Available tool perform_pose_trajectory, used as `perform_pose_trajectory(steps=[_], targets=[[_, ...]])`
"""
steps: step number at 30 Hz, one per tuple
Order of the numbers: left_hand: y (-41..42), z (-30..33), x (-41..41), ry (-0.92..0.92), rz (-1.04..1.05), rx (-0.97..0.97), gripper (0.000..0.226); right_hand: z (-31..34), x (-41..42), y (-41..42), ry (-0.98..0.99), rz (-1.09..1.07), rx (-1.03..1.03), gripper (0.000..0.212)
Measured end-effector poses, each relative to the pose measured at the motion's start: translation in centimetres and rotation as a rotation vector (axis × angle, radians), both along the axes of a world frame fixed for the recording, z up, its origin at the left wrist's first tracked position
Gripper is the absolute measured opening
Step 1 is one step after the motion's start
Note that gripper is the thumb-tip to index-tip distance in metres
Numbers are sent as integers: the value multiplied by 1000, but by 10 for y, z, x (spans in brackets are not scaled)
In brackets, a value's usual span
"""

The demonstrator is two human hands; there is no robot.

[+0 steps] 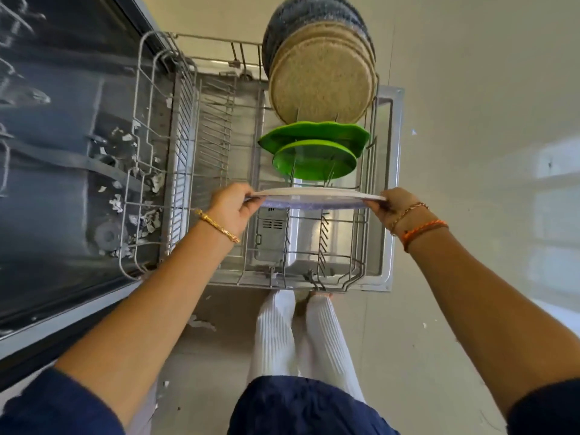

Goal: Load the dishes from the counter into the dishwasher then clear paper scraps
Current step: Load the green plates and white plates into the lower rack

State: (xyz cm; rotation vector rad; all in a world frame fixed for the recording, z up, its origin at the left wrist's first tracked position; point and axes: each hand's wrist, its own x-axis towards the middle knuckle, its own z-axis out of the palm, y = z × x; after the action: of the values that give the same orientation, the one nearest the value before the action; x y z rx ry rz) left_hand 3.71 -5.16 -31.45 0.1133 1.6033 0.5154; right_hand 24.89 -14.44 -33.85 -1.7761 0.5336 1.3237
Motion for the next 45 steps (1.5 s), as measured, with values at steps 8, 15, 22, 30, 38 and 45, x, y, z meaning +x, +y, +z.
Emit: perform_pose_trajectory(steps=[8,15,22,30,38,45], targets=[[-20,-13,14,341,-594,107,52,1,-10,-8,-17,-81,-4,14],[-26,-22,20,571,-651,398,47,-8,-27,-22,-328,141,-32,47],[-35,-28,22,729,-694,708,51,-13,-29,-36,-994,591,160,40],[-46,-37,-3,759,-1200,1310,37,-22,-31,-46,-1331,1109,426,31],[-49,-18,-13,956,-1330,1334,48,-5,-36,-50,-1595,1094,468,53],[-69,128,-43,932,-1120,1789,26,138,-80,-43,-1635,673,907,19]])
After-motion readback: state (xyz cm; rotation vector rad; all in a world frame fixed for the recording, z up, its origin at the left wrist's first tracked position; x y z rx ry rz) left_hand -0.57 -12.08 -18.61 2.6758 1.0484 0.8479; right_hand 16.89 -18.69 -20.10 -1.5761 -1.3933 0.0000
